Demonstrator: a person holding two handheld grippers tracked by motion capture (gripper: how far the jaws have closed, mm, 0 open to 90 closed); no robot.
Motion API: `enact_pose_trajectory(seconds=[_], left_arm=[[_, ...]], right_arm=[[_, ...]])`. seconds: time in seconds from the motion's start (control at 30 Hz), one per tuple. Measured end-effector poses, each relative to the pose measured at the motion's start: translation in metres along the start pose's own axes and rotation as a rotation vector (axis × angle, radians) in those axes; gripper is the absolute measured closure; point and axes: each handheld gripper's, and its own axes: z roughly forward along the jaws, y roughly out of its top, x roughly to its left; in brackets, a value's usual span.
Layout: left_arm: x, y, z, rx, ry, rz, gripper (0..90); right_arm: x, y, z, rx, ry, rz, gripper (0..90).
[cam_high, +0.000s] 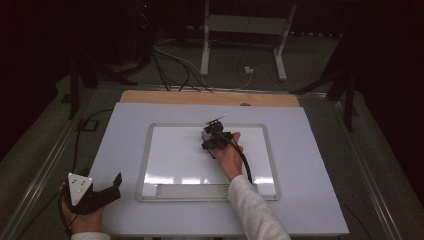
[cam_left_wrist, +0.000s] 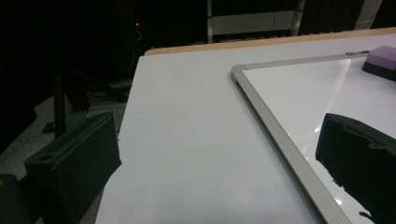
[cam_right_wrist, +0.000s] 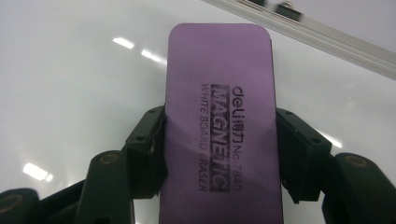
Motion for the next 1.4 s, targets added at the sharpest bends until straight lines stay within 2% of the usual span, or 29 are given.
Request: enact_pose_trajectory(seconds=[0.23, 0.37, 0.47, 0.53, 0.8, 1.4], left_arm=[[-0.001, 0.0, 0.001, 0.003, 0.0, 0.003, 0.5], [-0.001, 0.0, 0.001, 0.003, 0.001, 0.003, 0.5], [-0.001, 0.0, 0.001, 0.005, 0.0, 0.006, 0.5], [-0.002, 0.0, 0.001, 0.009, -0.001, 0.009, 0.5], [-0.003, 0.0, 0.002, 0.01, 0.0, 0.011, 0.5], [-0.004, 0.0, 0.003, 0.014, -0.003, 0.018, 0.5]], right_arm=[[-0.025, -0.008, -0.004, 0.001, -0.047, 0.062, 41.2], [-0.031, -0.013, -0.006, 0.001, -0.049, 0.074, 41.2], [-0.032, -0.018, -0.009, -0.001, -0.038, 0.066, 41.2], [-0.031, -0.023, -0.012, -0.006, -0.014, 0.058, 41.1], [-0.026, -0.039, -0.021, -0.017, 0.04, -0.009, 41.1], [-0.022, -0.06, -0.033, -0.025, 0.071, -0.049, 39.9]])
